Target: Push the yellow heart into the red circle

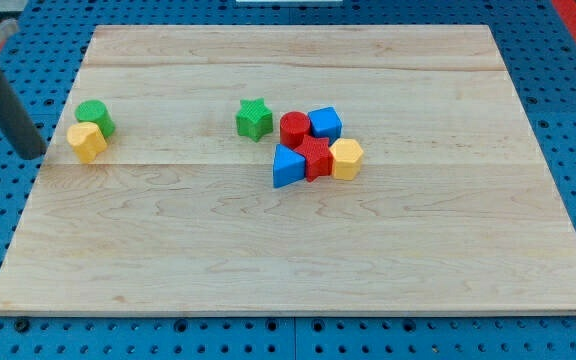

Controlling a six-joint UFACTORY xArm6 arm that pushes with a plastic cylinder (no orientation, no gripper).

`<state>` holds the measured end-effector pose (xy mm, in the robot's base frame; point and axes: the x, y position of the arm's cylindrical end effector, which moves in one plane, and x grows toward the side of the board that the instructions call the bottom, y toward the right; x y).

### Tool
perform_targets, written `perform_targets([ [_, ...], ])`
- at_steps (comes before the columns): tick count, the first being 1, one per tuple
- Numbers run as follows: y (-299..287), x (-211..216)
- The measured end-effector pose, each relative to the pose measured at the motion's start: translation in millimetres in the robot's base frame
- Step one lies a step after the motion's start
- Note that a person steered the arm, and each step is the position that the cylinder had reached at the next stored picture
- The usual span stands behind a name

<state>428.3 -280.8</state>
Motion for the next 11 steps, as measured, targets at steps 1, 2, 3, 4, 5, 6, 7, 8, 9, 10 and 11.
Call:
perform_targets([
  [1, 50, 0],
  [2, 94, 3],
  [3, 40, 9],
  [4, 12, 6],
  [5, 51, -28],
  [6, 143, -28],
  [7, 221, -28],
  [8, 218, -23],
  [9, 213, 56],
  [10, 275, 88],
  [11, 291, 52],
])
